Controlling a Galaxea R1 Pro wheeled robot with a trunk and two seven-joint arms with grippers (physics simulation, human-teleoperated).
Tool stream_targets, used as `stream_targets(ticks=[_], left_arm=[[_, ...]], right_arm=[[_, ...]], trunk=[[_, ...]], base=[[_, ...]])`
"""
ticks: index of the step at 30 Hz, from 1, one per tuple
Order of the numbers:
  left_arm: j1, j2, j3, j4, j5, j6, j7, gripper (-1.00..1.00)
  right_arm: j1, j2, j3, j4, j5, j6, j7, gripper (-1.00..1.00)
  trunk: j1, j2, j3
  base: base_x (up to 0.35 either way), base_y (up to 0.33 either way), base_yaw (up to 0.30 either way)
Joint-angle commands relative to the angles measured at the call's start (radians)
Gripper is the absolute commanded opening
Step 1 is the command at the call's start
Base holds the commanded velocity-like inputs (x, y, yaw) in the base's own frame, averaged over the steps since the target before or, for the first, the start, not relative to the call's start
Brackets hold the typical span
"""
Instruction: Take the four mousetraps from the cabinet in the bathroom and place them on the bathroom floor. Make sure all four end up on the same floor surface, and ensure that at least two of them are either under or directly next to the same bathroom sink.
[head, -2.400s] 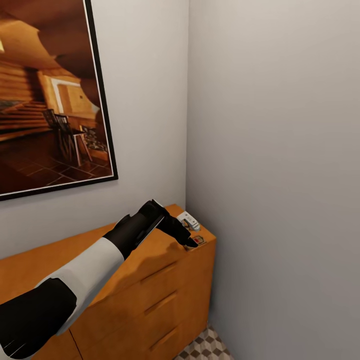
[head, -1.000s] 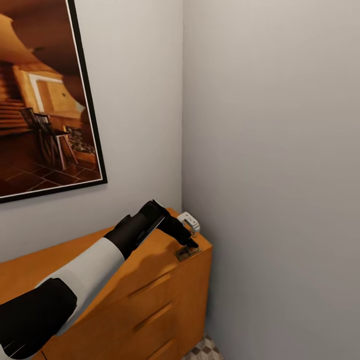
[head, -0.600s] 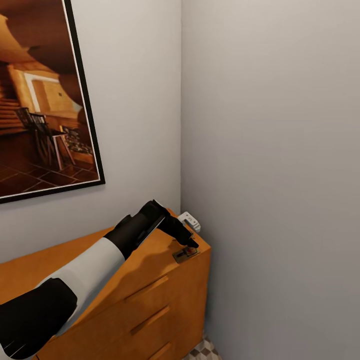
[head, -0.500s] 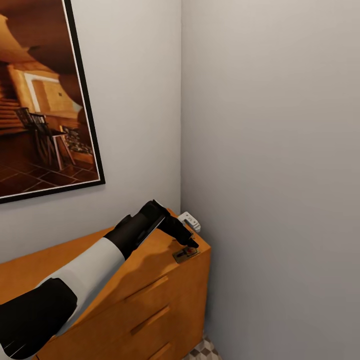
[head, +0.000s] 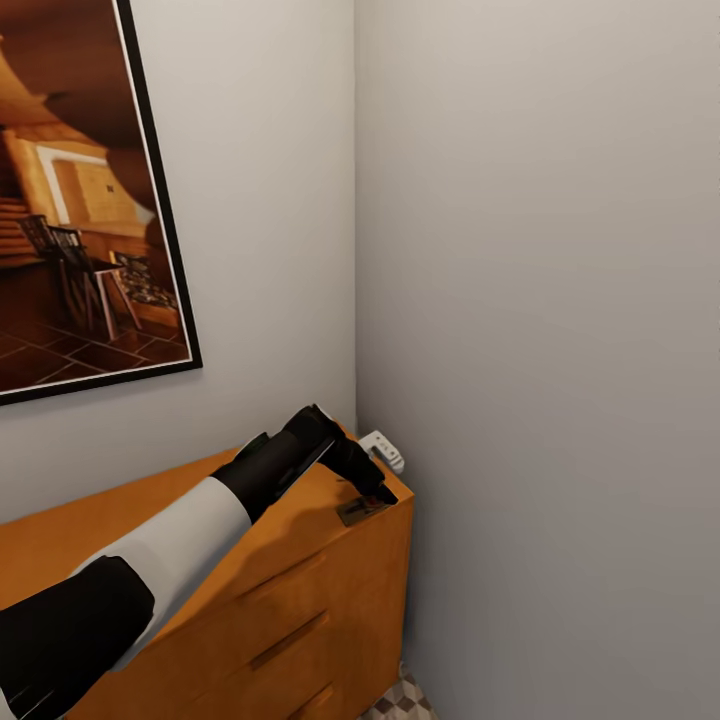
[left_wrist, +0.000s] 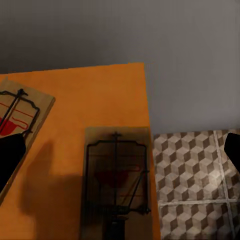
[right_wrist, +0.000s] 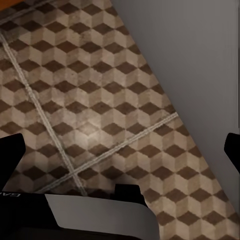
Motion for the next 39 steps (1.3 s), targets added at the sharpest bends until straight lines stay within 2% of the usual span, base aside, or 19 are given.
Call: stream_targets(ticks=[1, 39], left_arm=[[-0.001, 0.000, -0.002, -0.001, -0.004, 0.005, -0.005, 1.00], [-0.001, 0.005, -0.007, -0.002, -0.003, 0.005, -0.006, 1.00]], right_arm=[[0.000, 0.000, 0.003, 0.001, 0.007, -0.002, -0.007, 1.00], [0.000, 0.001, 0.003, 0.002, 0.007, -0.002, -0.007, 1.00]], trunk=[[0.000, -0.001, -0.001], [0.000, -0.001, -0.001]], base=[[0.000, -0.031, 0.000], [-0.031, -0.025, 0.000]])
